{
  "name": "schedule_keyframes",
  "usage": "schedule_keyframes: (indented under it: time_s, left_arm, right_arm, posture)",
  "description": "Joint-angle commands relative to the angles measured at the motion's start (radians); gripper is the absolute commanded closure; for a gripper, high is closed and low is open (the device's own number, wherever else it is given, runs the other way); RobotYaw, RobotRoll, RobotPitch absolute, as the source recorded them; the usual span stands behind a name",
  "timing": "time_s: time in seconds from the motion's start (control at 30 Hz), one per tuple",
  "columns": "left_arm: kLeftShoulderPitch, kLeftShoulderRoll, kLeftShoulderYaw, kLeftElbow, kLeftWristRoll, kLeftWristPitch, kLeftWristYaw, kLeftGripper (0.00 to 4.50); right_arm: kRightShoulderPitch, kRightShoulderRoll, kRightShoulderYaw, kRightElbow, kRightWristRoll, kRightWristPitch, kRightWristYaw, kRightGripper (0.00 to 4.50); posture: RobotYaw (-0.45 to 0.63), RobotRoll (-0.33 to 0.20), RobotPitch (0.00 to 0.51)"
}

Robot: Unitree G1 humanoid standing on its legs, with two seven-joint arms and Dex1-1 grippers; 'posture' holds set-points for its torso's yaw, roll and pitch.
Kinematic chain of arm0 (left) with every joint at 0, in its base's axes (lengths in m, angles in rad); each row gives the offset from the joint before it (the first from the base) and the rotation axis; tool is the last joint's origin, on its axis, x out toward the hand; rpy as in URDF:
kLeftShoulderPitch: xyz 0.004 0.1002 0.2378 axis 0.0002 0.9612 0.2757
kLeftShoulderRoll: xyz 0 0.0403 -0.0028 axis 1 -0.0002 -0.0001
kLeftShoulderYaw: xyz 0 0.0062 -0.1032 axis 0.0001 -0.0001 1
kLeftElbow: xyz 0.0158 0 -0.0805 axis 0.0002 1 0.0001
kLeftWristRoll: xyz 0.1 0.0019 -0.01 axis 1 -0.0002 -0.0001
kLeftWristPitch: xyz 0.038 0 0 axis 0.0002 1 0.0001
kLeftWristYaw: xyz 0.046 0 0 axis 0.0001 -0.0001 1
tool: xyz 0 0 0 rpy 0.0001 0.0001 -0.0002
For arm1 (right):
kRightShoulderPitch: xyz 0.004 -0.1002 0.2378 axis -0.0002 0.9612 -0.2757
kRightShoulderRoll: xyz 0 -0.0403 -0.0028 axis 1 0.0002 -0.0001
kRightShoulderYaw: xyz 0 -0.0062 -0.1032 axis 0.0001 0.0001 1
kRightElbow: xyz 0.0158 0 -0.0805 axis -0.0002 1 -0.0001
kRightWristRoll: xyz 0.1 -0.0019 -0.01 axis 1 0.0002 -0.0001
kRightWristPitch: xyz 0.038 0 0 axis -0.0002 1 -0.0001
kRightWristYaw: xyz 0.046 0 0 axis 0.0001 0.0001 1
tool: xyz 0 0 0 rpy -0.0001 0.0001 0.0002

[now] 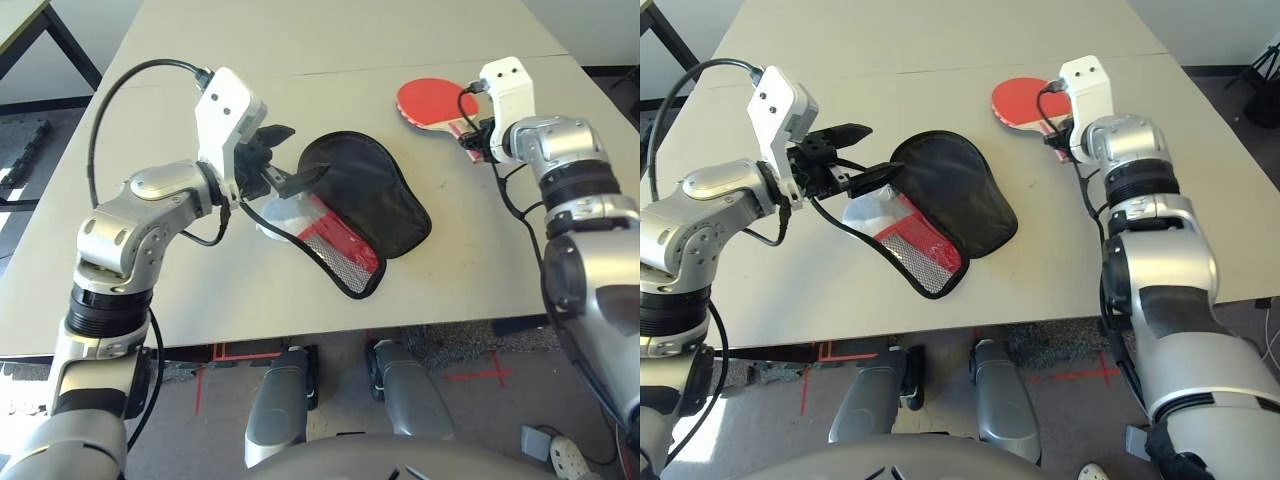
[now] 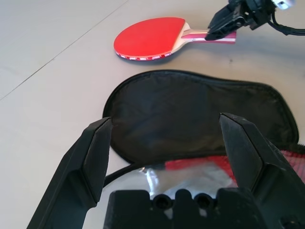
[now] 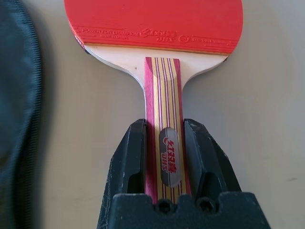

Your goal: Store the ping-pong paddle in its case and zip it.

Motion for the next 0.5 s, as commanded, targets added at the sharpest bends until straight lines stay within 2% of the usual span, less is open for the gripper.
schedule_keyframes:
  time_s: [0.03,0.13,0.5]
  left_arm:
    - [0.027,0.02,-0.002,-0.03,0.006,0.009,-0.02,0.0]
    - [0.036,0.019,-0.003,-0.036,0.008,0.009,-0.019,0.0]
    - [0.047,0.01,-0.008,-0.032,0.023,-0.003,-0.02,0.0]
  right_arm:
    - [0.062,0.013,0.039,-0.244,0.031,0.108,0.009,3.46]
    - [0.117,0.024,0.068,-0.393,0.038,0.173,-0.006,3.46]
    - [0.231,0.009,0.149,-0.733,0.065,0.285,-0.035,3.46]
  posture:
    - [0.1,0.0,0.201]
    - [0.1,0.0,0.202]
    - [0.09,0.0,0.199]
